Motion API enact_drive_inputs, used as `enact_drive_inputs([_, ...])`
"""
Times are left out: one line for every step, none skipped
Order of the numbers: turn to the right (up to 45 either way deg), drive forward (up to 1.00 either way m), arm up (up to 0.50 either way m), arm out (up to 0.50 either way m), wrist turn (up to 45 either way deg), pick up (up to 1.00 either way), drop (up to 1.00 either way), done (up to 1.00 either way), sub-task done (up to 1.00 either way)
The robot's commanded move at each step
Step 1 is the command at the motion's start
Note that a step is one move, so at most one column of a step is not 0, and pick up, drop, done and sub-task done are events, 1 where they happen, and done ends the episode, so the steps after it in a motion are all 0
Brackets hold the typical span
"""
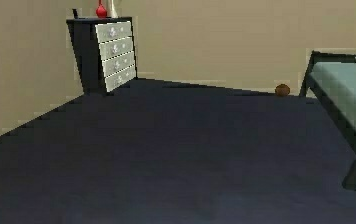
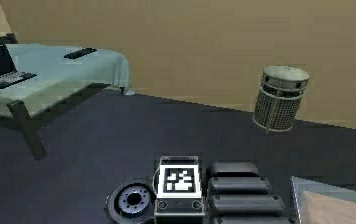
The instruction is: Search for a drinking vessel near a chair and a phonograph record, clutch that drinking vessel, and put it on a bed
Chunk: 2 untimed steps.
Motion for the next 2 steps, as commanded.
enact_drive_inputs([0.0,0.3,0.0,0.0,0.0,0.0,0.0,0.0,0.0])
enact_drive_inputs([27.0,0.0,0.0,0.0,0.0,0.0,0.0,0.0,0.0])
